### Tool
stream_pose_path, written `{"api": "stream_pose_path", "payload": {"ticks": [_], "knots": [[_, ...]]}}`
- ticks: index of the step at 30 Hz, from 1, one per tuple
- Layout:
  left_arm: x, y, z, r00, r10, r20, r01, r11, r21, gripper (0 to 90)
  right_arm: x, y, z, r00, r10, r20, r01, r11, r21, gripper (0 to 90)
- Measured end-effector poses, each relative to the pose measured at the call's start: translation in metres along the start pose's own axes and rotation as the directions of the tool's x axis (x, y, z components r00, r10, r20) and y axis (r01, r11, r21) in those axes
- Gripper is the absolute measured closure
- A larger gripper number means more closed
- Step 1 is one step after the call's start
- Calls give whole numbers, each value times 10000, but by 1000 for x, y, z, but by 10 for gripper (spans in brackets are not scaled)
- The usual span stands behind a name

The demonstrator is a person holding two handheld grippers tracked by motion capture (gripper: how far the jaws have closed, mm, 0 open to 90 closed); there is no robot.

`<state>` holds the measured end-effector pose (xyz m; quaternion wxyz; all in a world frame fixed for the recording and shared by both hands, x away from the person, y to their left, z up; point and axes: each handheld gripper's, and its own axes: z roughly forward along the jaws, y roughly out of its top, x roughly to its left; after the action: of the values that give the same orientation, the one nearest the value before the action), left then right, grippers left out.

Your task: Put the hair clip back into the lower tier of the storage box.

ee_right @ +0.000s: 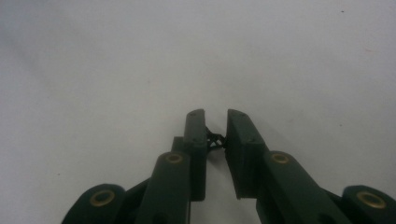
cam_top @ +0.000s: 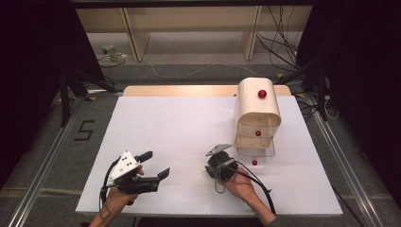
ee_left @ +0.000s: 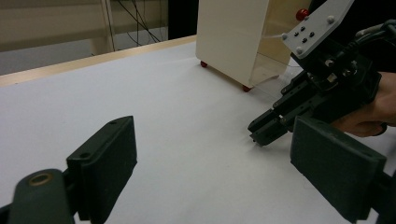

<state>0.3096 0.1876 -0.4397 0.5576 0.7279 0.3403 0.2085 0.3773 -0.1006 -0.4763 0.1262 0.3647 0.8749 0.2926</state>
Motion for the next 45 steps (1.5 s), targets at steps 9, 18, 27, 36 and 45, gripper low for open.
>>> {"api": "stream_pose_path", "payload": {"ticks": [9, 18, 27, 36, 45], "knots": [[0, 0, 0, 10000, -11, -7, 11, 10000, -2, 143, 0, 1, -8, 9998, 36, -173, -39, 9999, -168, 791], [0, 0, 0, 10000, -9, -15, 9, 10000, 6, 144, 0, 1, -14, 9994, -92, -328, 77, 9989, -452, 791], [0, 0, 0, 10000, 3, -24, -3, 10000, 10, 143, -2, 2, -21, 9989, -46, -470, 12, 9974, -725, 791], [0, 0, 0, 10000, -2, -16, 2, 10000, 11, 143, -4, 3, -25, 9989, -72, -465, 30, 9960, -888, 791], [1, 0, -1, 10000, 12, -21, -12, 10000, 18, 143, -5, 4, -31, 9986, -22, -522, -35, 9941, -1087, 791]]}}
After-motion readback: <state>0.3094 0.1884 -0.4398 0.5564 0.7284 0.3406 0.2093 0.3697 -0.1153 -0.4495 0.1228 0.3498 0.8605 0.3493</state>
